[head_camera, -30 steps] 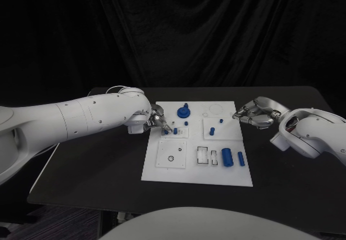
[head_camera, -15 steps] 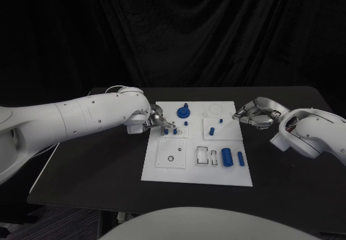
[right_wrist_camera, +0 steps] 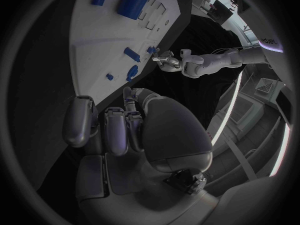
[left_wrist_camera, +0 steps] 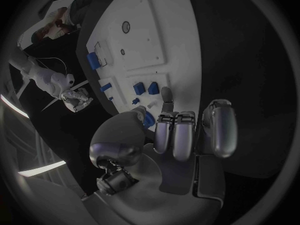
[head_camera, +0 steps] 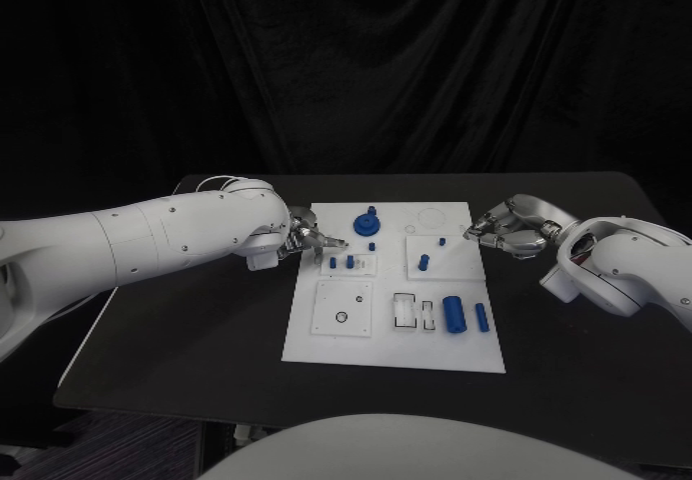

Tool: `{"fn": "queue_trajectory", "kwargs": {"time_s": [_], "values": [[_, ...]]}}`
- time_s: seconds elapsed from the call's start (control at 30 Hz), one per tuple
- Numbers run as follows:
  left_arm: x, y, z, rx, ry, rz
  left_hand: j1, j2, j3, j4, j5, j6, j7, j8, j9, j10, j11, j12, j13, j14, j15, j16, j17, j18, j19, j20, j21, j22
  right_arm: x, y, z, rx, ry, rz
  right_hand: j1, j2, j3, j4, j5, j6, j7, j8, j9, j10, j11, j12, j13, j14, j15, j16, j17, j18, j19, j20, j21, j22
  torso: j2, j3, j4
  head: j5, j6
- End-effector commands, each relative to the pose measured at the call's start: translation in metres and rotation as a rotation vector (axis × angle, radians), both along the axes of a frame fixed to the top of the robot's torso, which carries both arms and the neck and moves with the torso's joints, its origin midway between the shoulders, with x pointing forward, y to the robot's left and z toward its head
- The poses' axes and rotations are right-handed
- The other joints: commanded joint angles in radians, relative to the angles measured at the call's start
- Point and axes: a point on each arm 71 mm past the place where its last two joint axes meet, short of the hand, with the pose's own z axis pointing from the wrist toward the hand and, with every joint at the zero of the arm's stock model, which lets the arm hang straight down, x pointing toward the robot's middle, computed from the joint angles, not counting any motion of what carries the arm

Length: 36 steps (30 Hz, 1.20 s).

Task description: Assemble the parts on the task board

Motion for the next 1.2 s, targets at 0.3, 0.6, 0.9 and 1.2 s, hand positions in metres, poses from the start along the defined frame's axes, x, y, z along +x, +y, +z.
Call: {"fn": "queue_trajectory", "kwargs": {"time_s": [0.3, 0.6, 0.9, 1.2], "values": [[0.006, 0.002, 0.042, -0.377, -0.538, -0.142, 0.327, -0.046, -0.058, -0.042, 0.131, -0.241, 0.06, -0.027, -0.007, 0.017, 0.053, -0.09, 0.22, 0.104, 0.046, 0.003, 0.263, 0.014, -0.072, 0.034, -0.07, 0.167, -0.002, -0.004, -0.001, -0.008, 0.008, -0.012, -0.004, -0.007, 0.001, -0.006, 0.005, -0.004, 0.003, -0.001, 0.002, -0.008, -0.001, -0.007, 0.089, 0.039, 0.003, -0.004, 0.025, 0.012, -0.004, 0.0, -0.004, 0.082, 0.0, -0.0006, -0.0006, -0.009, 0.0], [0.004, 0.002, 0.049, -0.469, -0.592, -0.265, 0.622, -0.063, 0.028, -0.073, 0.154, -0.313, 0.111, -0.158, -0.187, -0.841, 0.15, -0.887, -0.165, -0.116, 0.141, -0.097, 0.061, 0.03, -0.231, 0.109, -0.175, 0.133, -0.002, -0.005, -0.001, -0.008, 0.005, -0.016, -0.004, -0.007, 0.001, -0.006, 0.005, -0.004, 0.003, -0.001, 0.002, -0.008, -0.001, -0.007, 0.089, 0.039, 0.003, -0.004, 0.025, 0.012, -0.004, 0.0, -0.004, 0.082, 0.0, -0.0005, 0.0014, -0.014, 0.0], [0.008, -0.02, 0.044, -0.339, -0.633, -0.482, 0.772, -0.119, 0.25, -0.152, 0.151, -0.36, 0.088, -0.19, -0.346, -0.908, 0.153, -1.098, -0.443, -0.094, 0.115, -0.103, 0.032, 0.045, -0.211, 0.113, -0.146, 0.134, -0.002, -0.005, -0.001, -0.004, 0.0, -0.014, -0.004, -0.007, 0.001, -0.006, 0.005, -0.004, 0.003, -0.001, 0.002, -0.008, -0.001, -0.007, 0.089, 0.039, 0.003, -0.004, 0.025, 0.012, -0.004, 0.0, -0.004, 0.082, 0.001, 0.0003, 0.0026, -0.016, 0.0], [0.005, -0.041, 0.025, -0.206, -0.664, -0.651, 0.705, -0.204, 0.474, -0.244, 0.123, -0.351, 0.042, -0.185, -0.568, -0.9, 0.138, -1.152, -0.614, -0.097, 0.1, -0.116, -0.012, 0.048, -0.206, 0.096, -0.131, 0.131, -0.003, -0.006, 0.0, -0.002, -0.007, -0.02, -0.007, -0.008, 0.0, -0.006, 0.005, -0.003, 0.003, 0.0, 0.003, -0.007, -0.001, -0.006, 0.091, 0.039, 0.003, -0.002, 0.028, 0.012, -0.004, 0.0, -0.004, 0.082, 0.001, -0.0001, -0.0009, -0.016, 0.0]]}}
